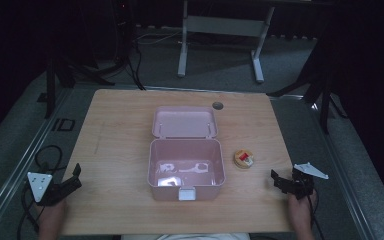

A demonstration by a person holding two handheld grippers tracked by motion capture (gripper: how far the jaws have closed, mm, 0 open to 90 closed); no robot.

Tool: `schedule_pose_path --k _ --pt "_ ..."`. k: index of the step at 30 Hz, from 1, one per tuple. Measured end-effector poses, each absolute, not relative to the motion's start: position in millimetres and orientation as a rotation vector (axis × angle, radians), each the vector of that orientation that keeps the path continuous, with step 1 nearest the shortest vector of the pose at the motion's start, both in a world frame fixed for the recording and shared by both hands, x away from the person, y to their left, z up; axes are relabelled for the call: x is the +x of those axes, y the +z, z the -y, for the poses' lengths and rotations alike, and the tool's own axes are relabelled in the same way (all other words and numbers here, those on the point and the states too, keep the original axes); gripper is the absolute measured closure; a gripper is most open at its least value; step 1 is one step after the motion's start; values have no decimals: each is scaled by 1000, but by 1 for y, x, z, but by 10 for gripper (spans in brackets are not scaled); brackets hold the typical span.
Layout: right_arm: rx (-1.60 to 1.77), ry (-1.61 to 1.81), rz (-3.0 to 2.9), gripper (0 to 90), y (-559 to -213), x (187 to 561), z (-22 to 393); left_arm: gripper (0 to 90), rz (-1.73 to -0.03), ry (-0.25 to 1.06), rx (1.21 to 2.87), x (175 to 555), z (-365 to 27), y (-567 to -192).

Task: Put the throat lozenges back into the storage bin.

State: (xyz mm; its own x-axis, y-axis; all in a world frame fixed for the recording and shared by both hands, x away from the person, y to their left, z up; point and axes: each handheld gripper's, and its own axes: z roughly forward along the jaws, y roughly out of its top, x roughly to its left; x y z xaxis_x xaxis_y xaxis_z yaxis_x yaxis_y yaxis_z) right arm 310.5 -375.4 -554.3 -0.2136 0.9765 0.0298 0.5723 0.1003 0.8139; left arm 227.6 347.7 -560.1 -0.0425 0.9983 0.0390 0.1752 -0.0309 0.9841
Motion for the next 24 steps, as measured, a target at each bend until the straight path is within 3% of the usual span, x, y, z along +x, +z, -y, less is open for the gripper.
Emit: schedule_pose_path --k 14,24 --pt "1532 814 -2116 104 -550 325 373 28 -1358 1175 1348 228 -348 -560" --pt "1485 463 -2479 103 -528 327 369 28 -1360 1183 1348 228 -348 -560"
